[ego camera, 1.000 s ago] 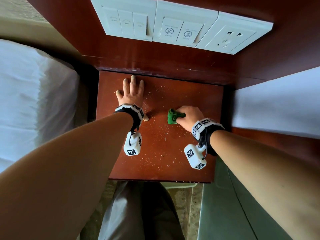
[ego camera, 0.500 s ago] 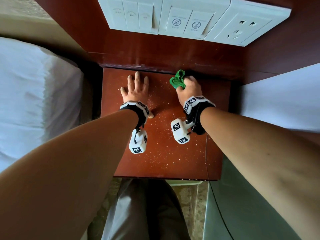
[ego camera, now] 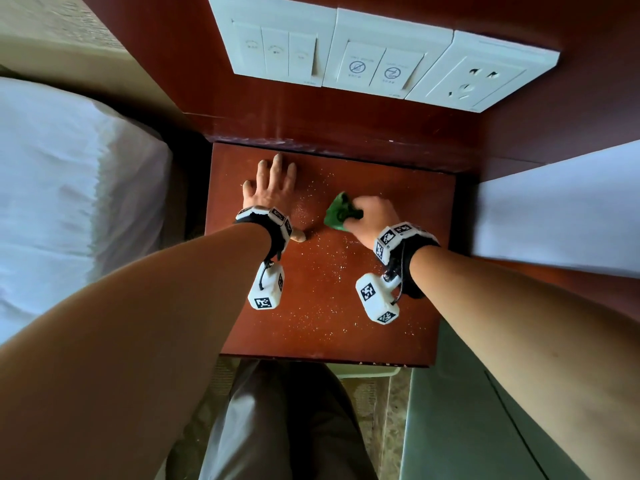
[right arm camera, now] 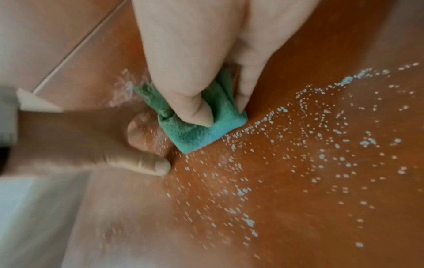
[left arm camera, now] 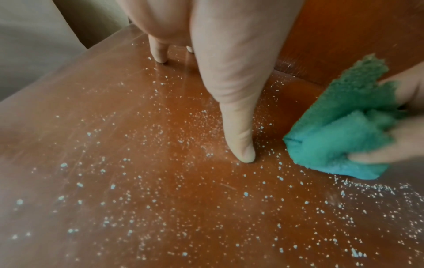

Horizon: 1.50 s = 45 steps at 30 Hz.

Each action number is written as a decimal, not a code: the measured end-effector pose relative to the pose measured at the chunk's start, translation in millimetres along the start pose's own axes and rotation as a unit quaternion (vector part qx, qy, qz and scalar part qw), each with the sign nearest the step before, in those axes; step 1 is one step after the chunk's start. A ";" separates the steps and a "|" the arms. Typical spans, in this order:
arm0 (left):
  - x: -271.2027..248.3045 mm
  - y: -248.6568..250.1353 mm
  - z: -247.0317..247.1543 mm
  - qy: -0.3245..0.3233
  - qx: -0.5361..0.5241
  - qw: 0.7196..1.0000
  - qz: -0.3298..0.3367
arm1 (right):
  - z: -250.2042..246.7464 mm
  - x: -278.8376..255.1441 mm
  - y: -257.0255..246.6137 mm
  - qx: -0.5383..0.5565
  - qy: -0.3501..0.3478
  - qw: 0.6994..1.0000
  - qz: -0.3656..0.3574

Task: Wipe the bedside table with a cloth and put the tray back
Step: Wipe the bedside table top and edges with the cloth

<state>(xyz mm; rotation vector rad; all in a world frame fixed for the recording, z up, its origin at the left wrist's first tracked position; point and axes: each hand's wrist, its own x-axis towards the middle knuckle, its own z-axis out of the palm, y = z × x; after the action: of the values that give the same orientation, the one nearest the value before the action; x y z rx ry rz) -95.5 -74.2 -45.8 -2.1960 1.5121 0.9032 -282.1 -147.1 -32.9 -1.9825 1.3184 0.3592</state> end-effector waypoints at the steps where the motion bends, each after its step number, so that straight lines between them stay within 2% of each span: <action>1: -1.7 -5.2 0.5 0.008 -0.003 1.000 0.003 | -3.8 2.4 -0.6 0.037 0.041 0.998 0.031; 3: -4.6 -17.9 1.4 0.017 -0.005 1.000 -0.002 | -9.2 9.1 -1.9 0.082 0.131 0.985 0.072; 5: -6.5 -31.7 2.0 0.016 -0.006 1.000 -0.008 | -11.2 17.5 -3.5 0.087 0.188 0.972 0.111; 7: -7.0 -44.3 2.6 0.017 -0.007 1.000 -0.008 | -11.0 25.5 -6.2 0.084 0.218 0.962 0.142; 11: -7.9 -55.7 6.4 0.012 0.025 1.000 0.002 | -3.0 37.2 -17.9 0.064 0.239 0.957 0.153; 21: -8.1 -52.7 7.2 -0.001 0.031 0.999 -0.011 | 15.3 44.2 -34.5 0.002 0.208 0.973 0.102; 27: -7.1 -52.9 4.8 -0.010 0.024 1.000 -0.015 | 18.3 36.6 -33.7 -0.026 0.154 0.987 -0.036; 30: -8.5 -50.9 4.8 -0.009 0.026 1.000 -0.016 | 21.4 23.3 -30.9 -0.034 0.106 0.990 -0.091; 32: -9.9 -50.0 4.3 -0.005 0.029 0.999 -0.015 | 23.9 13.6 -26.5 -0.056 0.044 0.991 -0.112; 35: -10.7 -49.5 4.1 0.000 0.039 0.999 -0.012 | 23.3 3.4 -20.6 -0.068 -0.022 0.990 -0.126; 37: -10.7 -49.0 4.4 -0.002 0.037 0.999 -0.014 | 18.9 2.1 -21.1 -0.050 -0.026 0.992 -0.113; 39: -10.1 -47.8 5.1 -0.008 0.036 0.999 -0.016 | 13.3 6.3 -22.9 -0.016 0.022 0.996 -0.079; 43: -8.8 -46.0 4.6 -0.007 0.031 0.999 -0.017 | 1.4 28.8 -27.8 0.007 0.193 0.981 -0.019; 45: -8.6 -47.9 5.0 -0.008 0.035 0.999 -0.019 | 1.3 40.9 -35.0 0.011 0.209 0.977 0.029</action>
<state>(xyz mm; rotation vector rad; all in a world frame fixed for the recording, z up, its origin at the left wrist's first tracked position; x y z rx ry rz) -55.1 -46.7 -48.0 -2.1549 1.4678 0.8410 -233.0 -166.5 -43.2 -2.0757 1.6307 -0.0545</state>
